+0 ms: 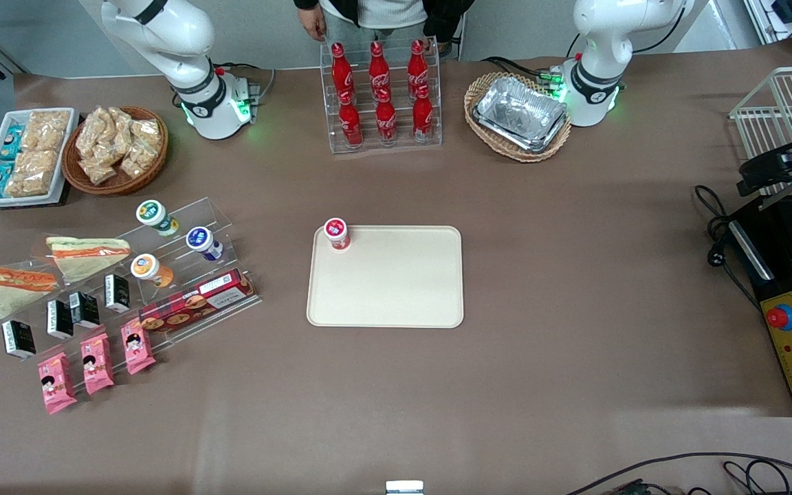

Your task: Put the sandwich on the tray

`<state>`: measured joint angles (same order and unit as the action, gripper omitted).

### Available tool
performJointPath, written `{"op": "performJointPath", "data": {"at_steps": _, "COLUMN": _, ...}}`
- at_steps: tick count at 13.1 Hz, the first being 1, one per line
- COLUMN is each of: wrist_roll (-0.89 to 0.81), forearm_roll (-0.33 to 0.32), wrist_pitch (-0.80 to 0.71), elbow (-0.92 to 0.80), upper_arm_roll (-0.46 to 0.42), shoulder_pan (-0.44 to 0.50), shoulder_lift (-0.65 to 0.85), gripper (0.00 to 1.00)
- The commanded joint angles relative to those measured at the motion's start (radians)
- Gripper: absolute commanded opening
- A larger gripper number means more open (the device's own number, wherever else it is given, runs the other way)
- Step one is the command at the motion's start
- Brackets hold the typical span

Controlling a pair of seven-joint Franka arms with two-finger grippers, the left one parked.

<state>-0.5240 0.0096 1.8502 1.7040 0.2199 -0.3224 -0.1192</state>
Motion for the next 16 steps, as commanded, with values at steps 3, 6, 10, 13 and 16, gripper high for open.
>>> {"op": "performJointPath", "data": {"at_steps": 3, "wrist_roll": -0.019, "forearm_roll": 0.087, "wrist_pitch": 0.220, "elbow": 0.123, "upper_arm_roll": -0.010, "shoulder_pan": -0.018, "shoulder_lift": -0.016, "gripper": 1.00}}
{"op": "performJointPath", "data": {"at_steps": 6, "wrist_roll": -0.017, "forearm_roll": 0.112, "wrist_pitch": 0.317, "elbow": 0.164, "upper_arm_roll": -0.010, "shoulder_pan": -0.014, "shoulder_lift": -0.052, "gripper": 1.00}}
{"op": "performJointPath", "data": {"at_steps": 10, "wrist_roll": -0.025, "forearm_roll": 0.113, "wrist_pitch": 0.331, "elbow": 0.183, "upper_arm_roll": -0.010, "shoulder_pan": -0.013, "shoulder_lift": -0.091, "gripper": 1.00}}
{"op": "performJointPath", "data": {"at_steps": 13, "wrist_roll": -0.025, "forearm_roll": 0.130, "wrist_pitch": 0.365, "elbow": 0.203, "upper_arm_roll": -0.010, "shoulder_pan": -0.013, "shoulder_lift": -0.100, "gripper": 1.00}}
{"op": "performJointPath", "data": {"at_steps": 16, "wrist_roll": -0.025, "forearm_roll": 0.133, "wrist_pitch": 0.405, "elbow": 0.213, "upper_arm_roll": -0.010, "shoulder_pan": -0.012, "shoulder_lift": -0.120, "gripper": 1.00}}
